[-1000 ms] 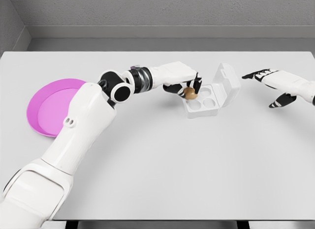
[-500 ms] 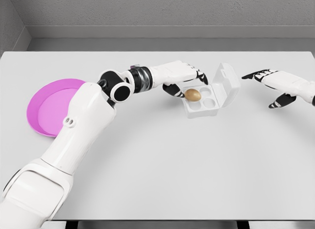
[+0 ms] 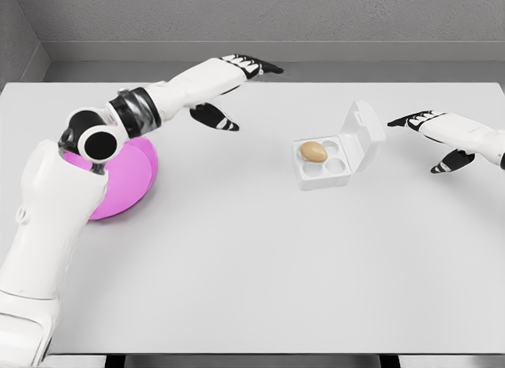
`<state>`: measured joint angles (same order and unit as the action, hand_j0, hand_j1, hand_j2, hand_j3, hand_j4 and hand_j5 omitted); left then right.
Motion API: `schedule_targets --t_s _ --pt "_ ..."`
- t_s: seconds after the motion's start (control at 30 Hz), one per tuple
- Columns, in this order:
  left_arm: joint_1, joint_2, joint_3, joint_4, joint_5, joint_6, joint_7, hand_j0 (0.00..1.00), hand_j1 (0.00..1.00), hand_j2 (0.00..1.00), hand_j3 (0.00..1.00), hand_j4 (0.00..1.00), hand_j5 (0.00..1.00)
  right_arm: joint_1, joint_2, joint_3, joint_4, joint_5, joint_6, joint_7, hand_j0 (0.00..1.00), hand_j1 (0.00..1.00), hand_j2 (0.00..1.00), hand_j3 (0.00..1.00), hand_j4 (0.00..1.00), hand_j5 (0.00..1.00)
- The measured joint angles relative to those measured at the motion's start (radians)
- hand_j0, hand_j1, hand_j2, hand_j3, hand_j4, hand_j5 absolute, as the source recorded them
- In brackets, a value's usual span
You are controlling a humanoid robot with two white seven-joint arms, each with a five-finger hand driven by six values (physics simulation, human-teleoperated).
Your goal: Pack egg into the box and close the box lid
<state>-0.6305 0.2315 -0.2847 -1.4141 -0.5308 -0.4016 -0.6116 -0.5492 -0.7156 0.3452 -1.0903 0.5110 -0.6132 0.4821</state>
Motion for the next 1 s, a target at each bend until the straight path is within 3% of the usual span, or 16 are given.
schedule_targets --t_s 0.1,0.17,0.23,0.33,0.43,0.6,0.77,1.0 --pt "0.111 0.112 0.079 -0.102 0.129 -0.003 0.001 1.00 1.00 1.00 1.00 1.00 1.00 -0.001 0.000 0.000 0.000 0.000 0.000 0.000 1.00 1.00 1.00 1.00 1.00 1.00" --pt "0.152 0.181 0.129 -0.179 0.242 -0.005 0.000 1.00 1.00 1.00 1.00 1.00 1.00 -0.002 0.000 0.000 0.000 0.000 0.000 0.000 1.00 1.00 1.00 1.00 1.00 1.00" --pt "0.219 0.249 0.156 -0.243 0.355 -0.014 0.000 1.00 1.00 1.00 1.00 1.00 1.00 0.000 0.000 0.000 0.000 0.001 0.000 0.000 1.00 1.00 1.00 1.00 1.00 1.00" --pt "0.322 0.334 0.175 -0.296 0.446 -0.118 0.000 1.00 1.00 1.00 1.00 1.00 1.00 0.000 0.000 0.000 0.000 0.000 0.000 0.000 1.00 1.00 1.00 1.00 1.00 1.00" --pt "0.408 0.369 0.197 -0.295 0.475 -0.178 0.000 1.00 1.00 1.00 1.00 1.00 1.00 -0.002 0.000 0.000 0.000 0.000 0.000 0.000 1.00 1.00 1.00 1.00 1.00 1.00" --pt "0.495 0.373 0.268 -0.190 0.487 -0.206 0.000 1.00 1.00 1.00 1.00 1.00 1.00 0.000 0.000 0.001 0.000 0.000 0.000 0.000 1.00 1.00 1.00 1.00 1.00 1.00" --pt "0.502 0.359 0.298 -0.119 0.468 -0.211 0.000 1.00 1.00 1.00 1.00 1.00 1.00 0.000 0.000 0.000 -0.001 -0.001 0.000 0.000 1.00 1.00 1.00 1.00 1.00 1.00" --pt "0.502 0.356 0.307 -0.095 0.455 -0.212 0.000 1.00 1.00 1.00 1.00 1.00 1.00 -0.002 0.001 0.001 0.000 0.000 0.000 0.000 1.00 1.00 1.00 1.00 1.00 1.00"
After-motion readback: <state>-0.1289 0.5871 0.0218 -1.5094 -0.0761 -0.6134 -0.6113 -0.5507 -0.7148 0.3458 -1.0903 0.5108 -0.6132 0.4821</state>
